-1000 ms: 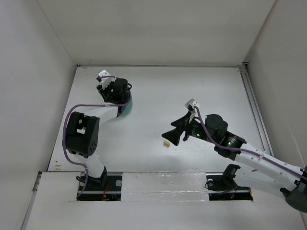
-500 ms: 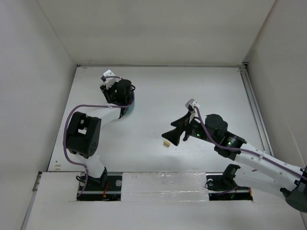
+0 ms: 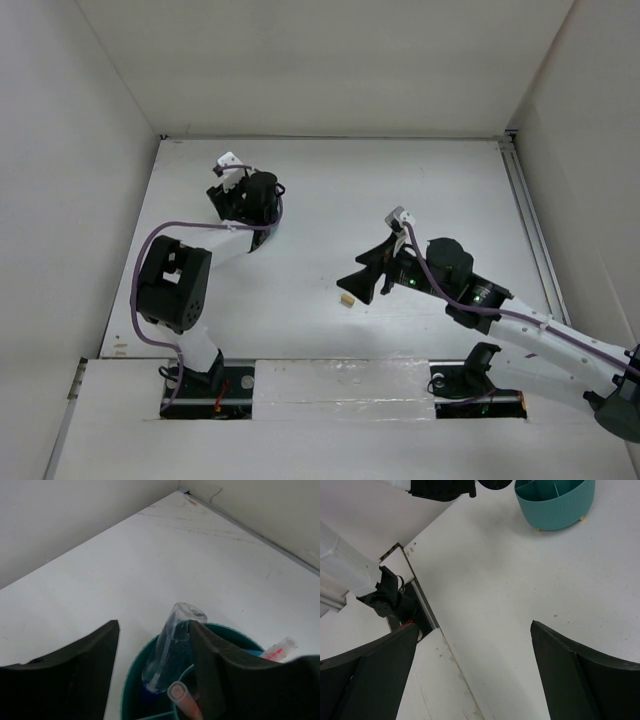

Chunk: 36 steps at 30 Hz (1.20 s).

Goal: Sort the stationery into containers
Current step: Place the stationery in the storage box, then pick up the stationery from the center of the board.

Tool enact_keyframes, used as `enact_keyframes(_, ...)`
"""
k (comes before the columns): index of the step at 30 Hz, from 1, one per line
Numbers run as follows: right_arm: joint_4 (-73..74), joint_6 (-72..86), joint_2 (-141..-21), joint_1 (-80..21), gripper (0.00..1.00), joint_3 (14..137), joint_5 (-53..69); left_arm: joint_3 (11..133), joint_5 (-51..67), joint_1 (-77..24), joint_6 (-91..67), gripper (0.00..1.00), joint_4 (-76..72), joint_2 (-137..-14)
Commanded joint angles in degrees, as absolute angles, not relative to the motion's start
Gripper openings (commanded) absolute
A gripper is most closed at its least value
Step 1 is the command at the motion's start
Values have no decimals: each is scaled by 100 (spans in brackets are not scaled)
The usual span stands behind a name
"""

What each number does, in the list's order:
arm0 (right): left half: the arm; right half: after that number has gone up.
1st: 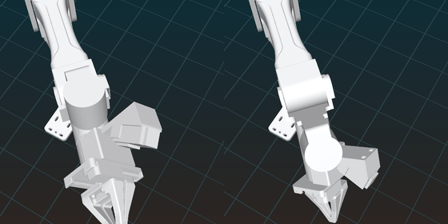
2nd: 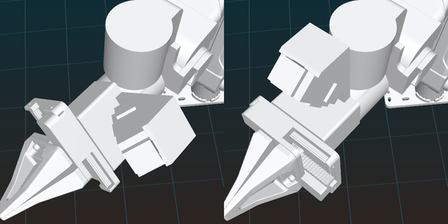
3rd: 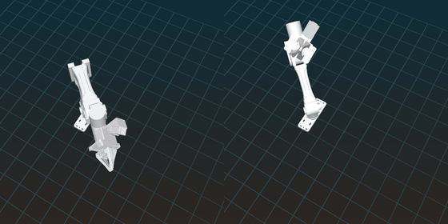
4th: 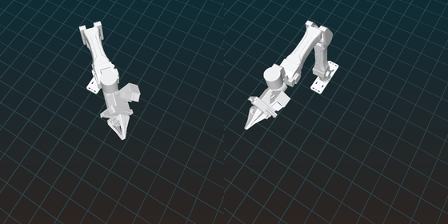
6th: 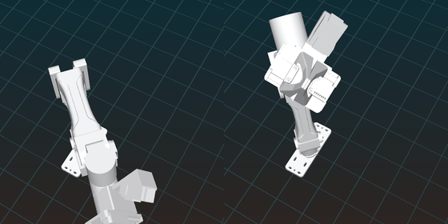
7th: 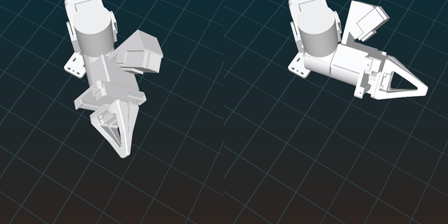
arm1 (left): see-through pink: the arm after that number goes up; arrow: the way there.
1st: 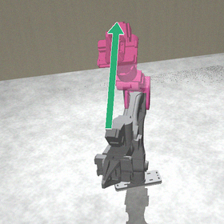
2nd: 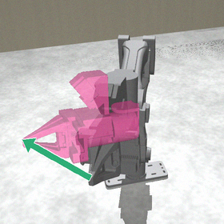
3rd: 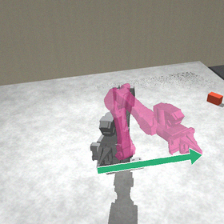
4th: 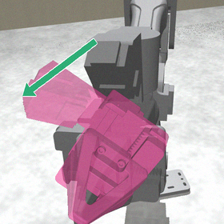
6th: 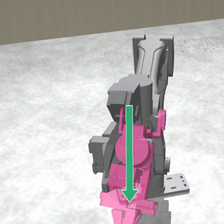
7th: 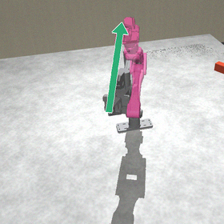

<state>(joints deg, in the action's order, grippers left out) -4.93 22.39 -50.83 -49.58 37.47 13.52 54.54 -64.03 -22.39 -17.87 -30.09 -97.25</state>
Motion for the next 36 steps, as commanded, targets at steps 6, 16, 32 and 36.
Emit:
enact_keyframes(6,-650,2162,-5185,-5010,100,3893,1336,5993,-6819,-2241,-3864,100,-479,-8596)
enact_keyframes(16,-450,2495,-5711,-5010,100,4165,344,7417,-6330,-2241,-7505,100,4165,-7814)
enact_keyframes(32,668,3181,-7188,-4825,89,4368,-26,5851,-2619,-2566,-4458,100,2897,-4632)
enact_keyframes(36,721,3252,-7751,-4948,73,4368,-157,6731,-2987,-2566,-4088,100,4021,-4825)
